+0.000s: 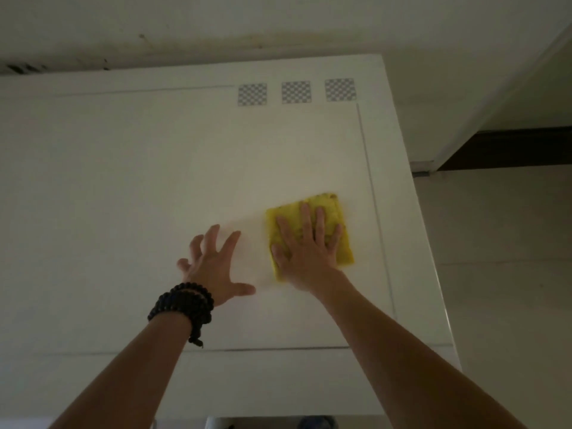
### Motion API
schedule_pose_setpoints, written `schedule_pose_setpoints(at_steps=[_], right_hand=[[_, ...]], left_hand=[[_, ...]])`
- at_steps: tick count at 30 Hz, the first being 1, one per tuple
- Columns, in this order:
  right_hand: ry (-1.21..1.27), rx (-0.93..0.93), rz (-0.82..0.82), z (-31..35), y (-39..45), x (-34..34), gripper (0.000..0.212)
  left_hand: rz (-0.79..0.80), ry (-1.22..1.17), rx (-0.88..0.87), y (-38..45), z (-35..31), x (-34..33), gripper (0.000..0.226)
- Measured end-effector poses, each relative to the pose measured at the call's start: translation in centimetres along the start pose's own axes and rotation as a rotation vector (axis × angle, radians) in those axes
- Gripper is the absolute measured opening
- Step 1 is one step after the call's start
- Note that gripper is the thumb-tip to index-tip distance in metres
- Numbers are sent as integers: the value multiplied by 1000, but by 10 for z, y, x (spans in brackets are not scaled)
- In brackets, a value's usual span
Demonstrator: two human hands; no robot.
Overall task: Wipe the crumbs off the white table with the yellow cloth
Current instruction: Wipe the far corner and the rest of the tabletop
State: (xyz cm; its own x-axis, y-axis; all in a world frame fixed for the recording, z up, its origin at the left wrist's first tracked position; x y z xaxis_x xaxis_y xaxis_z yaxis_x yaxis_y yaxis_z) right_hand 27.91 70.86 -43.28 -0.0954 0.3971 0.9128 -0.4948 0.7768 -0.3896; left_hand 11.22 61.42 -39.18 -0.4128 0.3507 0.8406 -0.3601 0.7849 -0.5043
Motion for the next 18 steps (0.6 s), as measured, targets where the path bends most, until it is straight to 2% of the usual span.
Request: schedule_pose_setpoints(at_steps=[4,10,14,18], right_hand=[[-31,16,66,42,-20,-17,66],[-7,-10,35,73,47,14,64],[3,-32,31,93,38,3,64],[22,-82,100,118,-1,-18,64]], left_hand=[[69,59,77,6,48,18,128],[98,14,51,21,54,14,133],[125,21,22,19,64,12,129],[30,18,-97,25,81,31,116]])
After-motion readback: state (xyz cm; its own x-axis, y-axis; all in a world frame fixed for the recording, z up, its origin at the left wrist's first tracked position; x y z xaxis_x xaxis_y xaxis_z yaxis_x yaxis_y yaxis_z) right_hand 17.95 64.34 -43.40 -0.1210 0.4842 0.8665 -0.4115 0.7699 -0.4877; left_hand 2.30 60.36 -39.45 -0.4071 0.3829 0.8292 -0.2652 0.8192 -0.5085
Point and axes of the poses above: each hand's wrist, its own y-axis towards the middle knuckle, its own x-axis out of the back of the hand, z = x × y, the point moved 4 cm from there along y, towards the middle knuckle, and after that the axes turned 9 degrees about -y, right-handed, at the moved point
